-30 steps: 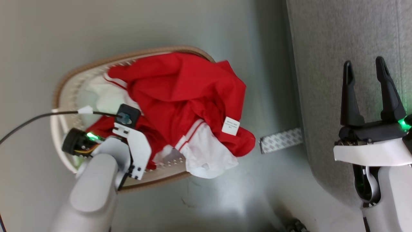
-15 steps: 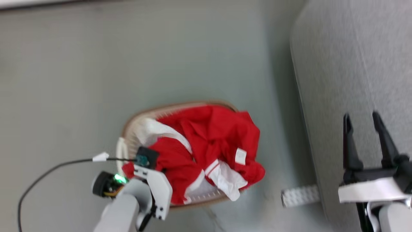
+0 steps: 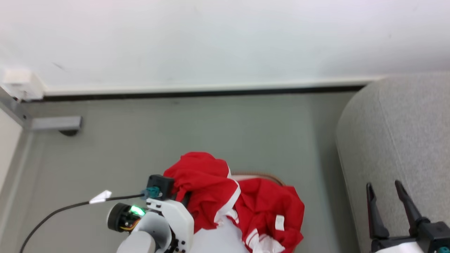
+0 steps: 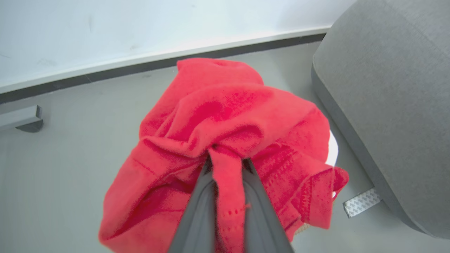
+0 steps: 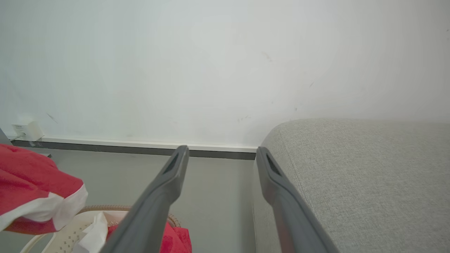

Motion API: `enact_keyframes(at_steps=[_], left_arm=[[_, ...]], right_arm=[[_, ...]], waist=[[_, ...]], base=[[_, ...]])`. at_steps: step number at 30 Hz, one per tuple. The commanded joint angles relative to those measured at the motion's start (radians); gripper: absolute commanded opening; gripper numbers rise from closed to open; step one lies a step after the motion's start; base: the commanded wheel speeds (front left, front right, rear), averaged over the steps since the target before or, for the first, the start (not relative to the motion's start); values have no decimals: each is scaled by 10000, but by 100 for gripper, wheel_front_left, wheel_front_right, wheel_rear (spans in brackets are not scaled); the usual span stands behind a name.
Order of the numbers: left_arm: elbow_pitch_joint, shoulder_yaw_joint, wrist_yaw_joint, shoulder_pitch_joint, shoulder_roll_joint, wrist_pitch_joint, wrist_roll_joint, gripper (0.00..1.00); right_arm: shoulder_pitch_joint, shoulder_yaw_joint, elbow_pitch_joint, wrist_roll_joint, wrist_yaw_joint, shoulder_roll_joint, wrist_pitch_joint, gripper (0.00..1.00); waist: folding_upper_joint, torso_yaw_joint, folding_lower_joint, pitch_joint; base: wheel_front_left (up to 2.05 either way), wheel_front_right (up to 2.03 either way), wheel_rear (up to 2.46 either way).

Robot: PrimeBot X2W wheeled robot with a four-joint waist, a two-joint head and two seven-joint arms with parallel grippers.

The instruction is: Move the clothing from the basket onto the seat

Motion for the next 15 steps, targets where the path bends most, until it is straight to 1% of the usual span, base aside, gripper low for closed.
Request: enact_keyframes(at_steps=[1,7,15], left_arm=[[-300,83,66,219,84,-50,-192,0],[-1634,383,365,630,212,191,-453,0],[-3055,746,640,1037,563,502,-680,0]], right_arm=[[265,47,57,-16,3,-22,7,100],[752,345,133,-6,3,-22,7,100],[1079,653,61,33,3,-19,8,100]], waist=[[0,399,2,-1039],[0,416,2,-1851],[0,310,2,-2342]], base=[[0,0,0],[0,0,0],[0,0,0]])
